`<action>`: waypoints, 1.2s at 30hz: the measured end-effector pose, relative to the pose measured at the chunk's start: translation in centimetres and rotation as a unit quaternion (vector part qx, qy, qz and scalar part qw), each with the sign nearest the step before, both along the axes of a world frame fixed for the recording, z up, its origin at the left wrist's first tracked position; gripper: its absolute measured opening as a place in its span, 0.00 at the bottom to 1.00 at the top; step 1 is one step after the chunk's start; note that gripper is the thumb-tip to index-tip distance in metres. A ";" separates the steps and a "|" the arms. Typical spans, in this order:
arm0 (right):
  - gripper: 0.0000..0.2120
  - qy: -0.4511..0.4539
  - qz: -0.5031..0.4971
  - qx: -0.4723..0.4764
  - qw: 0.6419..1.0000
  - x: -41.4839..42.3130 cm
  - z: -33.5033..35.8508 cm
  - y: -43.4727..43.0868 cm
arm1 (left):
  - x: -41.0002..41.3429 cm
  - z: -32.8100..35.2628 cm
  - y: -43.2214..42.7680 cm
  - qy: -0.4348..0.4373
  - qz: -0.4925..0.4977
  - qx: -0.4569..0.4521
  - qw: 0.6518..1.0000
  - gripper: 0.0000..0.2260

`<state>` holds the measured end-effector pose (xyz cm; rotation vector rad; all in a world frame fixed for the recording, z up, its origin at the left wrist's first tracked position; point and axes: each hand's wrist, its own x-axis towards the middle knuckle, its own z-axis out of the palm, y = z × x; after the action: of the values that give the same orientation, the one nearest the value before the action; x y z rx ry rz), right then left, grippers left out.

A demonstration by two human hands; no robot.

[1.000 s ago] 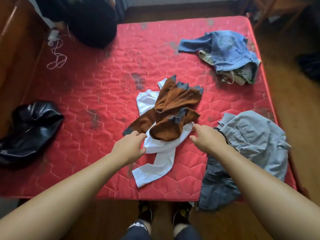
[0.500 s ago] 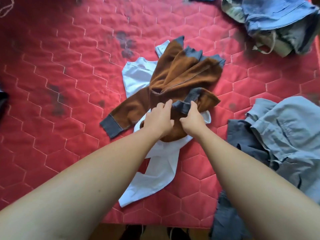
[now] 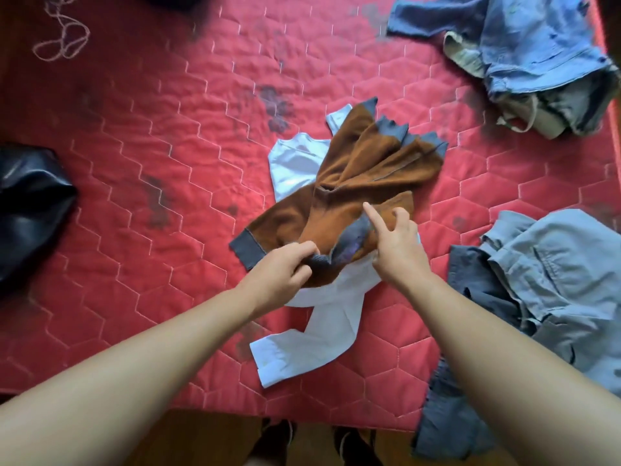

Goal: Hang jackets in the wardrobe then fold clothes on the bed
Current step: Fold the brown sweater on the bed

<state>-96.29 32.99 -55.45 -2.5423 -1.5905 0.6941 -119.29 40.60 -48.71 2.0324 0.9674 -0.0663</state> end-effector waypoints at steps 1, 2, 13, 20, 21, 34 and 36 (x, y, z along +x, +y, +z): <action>0.41 -0.019 0.018 -0.007 1.000 -0.2 1.2 0.3 | -1.0 1.9 0.1 -0.015 -0.003 0.004 1.000 0.07; 0.37 -0.028 0.040 -0.024 0.999 -0.4 2.1 0.5 | -2.0 4.1 0.2 -0.031 0.000 0.004 1.000 0.08; 0.13 0.139 0.095 -0.043 0.985 -9.2 21.1 3.4 | -10.2 28.4 2.9 -0.153 -0.025 0.133 0.979 0.13; 0.13 0.212 -0.029 0.128 0.968 -12.0 34.4 3.3 | -18.0 40.5 5.7 -0.105 0.007 0.288 0.952 0.09; 0.14 0.204 -0.030 0.147 0.967 -12.4 36.7 3.5 | -19.4 42.1 6.1 -0.082 0.010 0.302 0.950 0.11; 0.11 0.161 0.065 0.309 0.935 -18.8 56.4 4.8 | -33.4 54.3 5.8 0.082 0.088 0.469 0.875 0.09; 0.13 0.146 0.075 0.342 0.925 -20.1 57.4 4.2 | -34.8 54.3 5.5 0.045 0.149 0.479 0.864 0.06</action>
<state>-116.35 37.23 1.98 -1.7471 -1.5712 0.3975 -154.11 46.14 5.60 2.7293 1.5674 0.6117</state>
